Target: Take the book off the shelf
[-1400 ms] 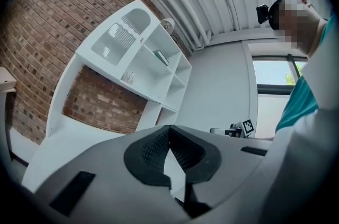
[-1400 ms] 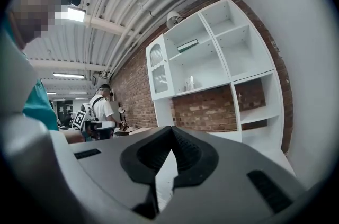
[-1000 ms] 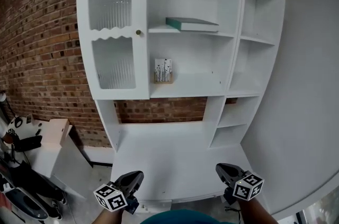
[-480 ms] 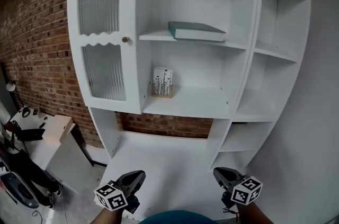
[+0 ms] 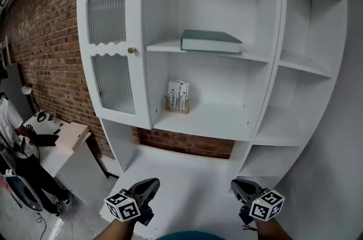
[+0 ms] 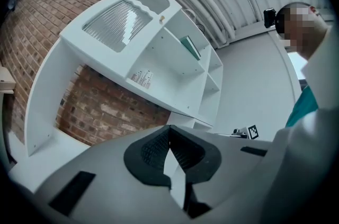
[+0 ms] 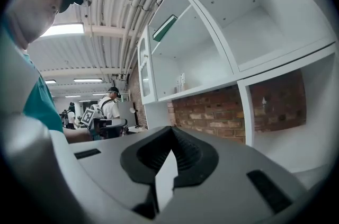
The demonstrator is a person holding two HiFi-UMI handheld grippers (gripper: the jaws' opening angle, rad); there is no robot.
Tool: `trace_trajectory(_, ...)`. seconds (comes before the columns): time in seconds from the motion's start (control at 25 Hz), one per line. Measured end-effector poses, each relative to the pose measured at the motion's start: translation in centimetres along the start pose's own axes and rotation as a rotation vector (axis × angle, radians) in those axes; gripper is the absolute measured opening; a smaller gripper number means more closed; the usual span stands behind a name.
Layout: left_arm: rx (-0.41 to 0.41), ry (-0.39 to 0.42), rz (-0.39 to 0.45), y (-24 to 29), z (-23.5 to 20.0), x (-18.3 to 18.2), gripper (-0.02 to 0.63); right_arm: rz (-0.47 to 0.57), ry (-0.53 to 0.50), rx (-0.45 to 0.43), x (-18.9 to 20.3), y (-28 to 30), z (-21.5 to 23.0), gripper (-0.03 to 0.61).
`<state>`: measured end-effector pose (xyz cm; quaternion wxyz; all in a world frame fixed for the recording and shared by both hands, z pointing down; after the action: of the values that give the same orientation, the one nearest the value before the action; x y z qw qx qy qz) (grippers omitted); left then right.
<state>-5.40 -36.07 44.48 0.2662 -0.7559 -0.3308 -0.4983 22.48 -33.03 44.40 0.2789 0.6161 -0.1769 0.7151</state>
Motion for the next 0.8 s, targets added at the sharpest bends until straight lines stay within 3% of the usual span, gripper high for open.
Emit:
trace_trajectory(0.24, 0.077, 0.087, 0.011, 0.8, 0.8, -4.9, 0.014, 0.04, -0.007, 0.037, -3.1, 0.8, -1.0, 0.021)
trace_trajectory(0.64, 0.201, 0.28, 0.056, 4.1, 6.0, -16.4, 0.014, 0.143, -0.128, 0.093, -15.4, 0.7, -1.8, 0.021)
trace_trajectory(0.8, 0.196, 0.321, 0.083, 5.3, 7.3, -20.7, 0.014, 0.146, -0.18, 0.131, -19.9, 0.6, -1.9, 0.021)
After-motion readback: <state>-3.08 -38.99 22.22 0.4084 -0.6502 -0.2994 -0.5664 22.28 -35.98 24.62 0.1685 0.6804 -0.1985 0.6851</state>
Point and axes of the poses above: the fingertips, and each gripper's own axes: y forward along the fingers, z to its right, x out of its underside, the point moved 1 cm from there along -y, backward along the fingers, and after that the axes turned 2 degrees about -z, right-handed, at the moved point
